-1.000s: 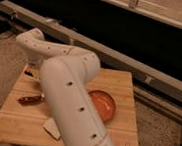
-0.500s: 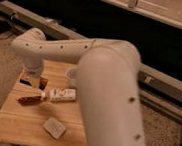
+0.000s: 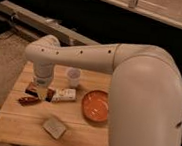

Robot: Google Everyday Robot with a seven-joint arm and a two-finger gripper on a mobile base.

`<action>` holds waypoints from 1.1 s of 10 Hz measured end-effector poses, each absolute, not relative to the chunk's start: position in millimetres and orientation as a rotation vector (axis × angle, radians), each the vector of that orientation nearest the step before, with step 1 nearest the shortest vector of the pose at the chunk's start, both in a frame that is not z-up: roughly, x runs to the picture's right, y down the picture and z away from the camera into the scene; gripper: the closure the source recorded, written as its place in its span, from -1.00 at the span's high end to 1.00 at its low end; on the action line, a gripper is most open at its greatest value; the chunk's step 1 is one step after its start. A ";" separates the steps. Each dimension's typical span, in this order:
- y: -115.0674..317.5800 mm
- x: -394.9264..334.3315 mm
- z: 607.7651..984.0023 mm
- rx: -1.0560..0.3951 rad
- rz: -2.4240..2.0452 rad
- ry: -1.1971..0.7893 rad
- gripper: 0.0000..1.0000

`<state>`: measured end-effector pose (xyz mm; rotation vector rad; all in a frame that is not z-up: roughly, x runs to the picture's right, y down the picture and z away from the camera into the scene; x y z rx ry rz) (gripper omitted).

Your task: Place the eraser on the white sponge

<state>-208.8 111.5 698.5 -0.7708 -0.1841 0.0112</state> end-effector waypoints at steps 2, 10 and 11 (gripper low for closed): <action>112.4 -209.4 697.8 -0.774 0.011 -0.189 -0.82; 139.3 -223.3 725.9 -0.801 -0.020 -0.161 -0.82; 153.8 -220.1 726.1 -0.812 -0.018 -0.159 -0.82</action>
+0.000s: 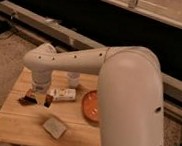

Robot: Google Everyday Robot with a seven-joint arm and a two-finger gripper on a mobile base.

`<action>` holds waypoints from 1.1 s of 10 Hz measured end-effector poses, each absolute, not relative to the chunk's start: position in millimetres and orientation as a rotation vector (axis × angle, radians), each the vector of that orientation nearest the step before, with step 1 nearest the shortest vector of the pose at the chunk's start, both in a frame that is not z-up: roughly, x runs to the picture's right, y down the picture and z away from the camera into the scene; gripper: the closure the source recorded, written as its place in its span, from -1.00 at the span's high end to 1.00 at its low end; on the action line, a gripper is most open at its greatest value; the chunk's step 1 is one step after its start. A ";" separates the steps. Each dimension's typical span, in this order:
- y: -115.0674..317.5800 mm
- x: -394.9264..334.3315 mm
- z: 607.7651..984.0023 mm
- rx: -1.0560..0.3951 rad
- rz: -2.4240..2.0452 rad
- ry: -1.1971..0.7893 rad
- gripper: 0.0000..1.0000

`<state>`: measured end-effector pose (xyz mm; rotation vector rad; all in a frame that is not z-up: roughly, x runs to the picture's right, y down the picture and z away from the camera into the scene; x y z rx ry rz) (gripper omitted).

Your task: Place the eraser on the white sponge

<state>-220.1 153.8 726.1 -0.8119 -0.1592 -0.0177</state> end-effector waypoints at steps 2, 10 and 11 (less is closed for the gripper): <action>183.7 -204.3 717.5 -0.832 -0.002 -0.155 -0.82; 250.5 -167.0 706.6 -0.927 0.027 -0.097 -0.82; 259.6 -166.4 706.2 -0.943 0.021 -0.084 -0.82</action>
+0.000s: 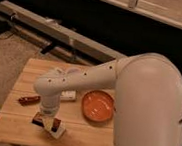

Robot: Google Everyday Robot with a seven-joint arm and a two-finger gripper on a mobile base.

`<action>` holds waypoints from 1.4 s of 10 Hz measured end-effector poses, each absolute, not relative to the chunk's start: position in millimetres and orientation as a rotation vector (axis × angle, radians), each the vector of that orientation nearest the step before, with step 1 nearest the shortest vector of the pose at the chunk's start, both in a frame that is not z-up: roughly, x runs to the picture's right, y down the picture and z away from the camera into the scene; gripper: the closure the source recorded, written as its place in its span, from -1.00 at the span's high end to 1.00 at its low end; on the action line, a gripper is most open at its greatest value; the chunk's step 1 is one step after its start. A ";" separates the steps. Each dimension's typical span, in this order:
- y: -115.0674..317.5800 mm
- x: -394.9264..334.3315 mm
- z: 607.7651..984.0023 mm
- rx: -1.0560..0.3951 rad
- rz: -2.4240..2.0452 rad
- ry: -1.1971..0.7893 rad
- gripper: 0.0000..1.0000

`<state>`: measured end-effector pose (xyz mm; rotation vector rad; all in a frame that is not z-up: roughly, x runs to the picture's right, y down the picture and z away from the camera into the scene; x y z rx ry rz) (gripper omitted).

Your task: Place the eraser on the white sponge

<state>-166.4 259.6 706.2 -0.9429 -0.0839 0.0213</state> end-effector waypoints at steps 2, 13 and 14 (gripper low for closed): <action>269.7 -164.2 707.0 -0.959 0.014 -0.064 -0.82; 275.7 -144.7 754.2 -0.977 0.032 0.003 -0.82; 274.1 -141.2 754.9 -0.975 0.046 -0.006 -0.82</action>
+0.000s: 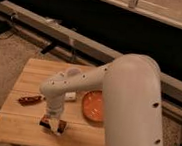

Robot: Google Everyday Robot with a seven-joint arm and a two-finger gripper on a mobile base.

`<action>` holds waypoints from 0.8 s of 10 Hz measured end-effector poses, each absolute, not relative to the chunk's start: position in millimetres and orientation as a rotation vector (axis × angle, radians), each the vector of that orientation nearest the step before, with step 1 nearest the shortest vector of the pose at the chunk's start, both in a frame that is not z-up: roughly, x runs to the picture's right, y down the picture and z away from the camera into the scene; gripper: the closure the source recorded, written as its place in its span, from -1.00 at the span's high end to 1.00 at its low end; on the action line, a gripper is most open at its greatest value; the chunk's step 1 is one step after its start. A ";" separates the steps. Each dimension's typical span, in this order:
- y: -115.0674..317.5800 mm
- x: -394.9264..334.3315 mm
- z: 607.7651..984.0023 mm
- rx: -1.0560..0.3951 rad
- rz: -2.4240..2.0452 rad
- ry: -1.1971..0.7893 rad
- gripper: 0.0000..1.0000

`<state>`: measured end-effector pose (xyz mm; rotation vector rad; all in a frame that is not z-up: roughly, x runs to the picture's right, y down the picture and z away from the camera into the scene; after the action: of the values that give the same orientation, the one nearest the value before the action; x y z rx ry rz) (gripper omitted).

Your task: Place the eraser on the white sponge

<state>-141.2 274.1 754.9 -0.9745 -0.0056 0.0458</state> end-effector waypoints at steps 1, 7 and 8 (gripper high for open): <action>274.4 -140.5 753.9 -0.975 0.052 -0.012 -0.82; 266.7 -132.3 748.6 -0.889 0.141 -0.076 -0.82; 264.3 -132.1 747.3 -0.869 0.149 -0.082 -0.82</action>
<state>-132.1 264.3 747.3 -0.8687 -0.0820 0.1492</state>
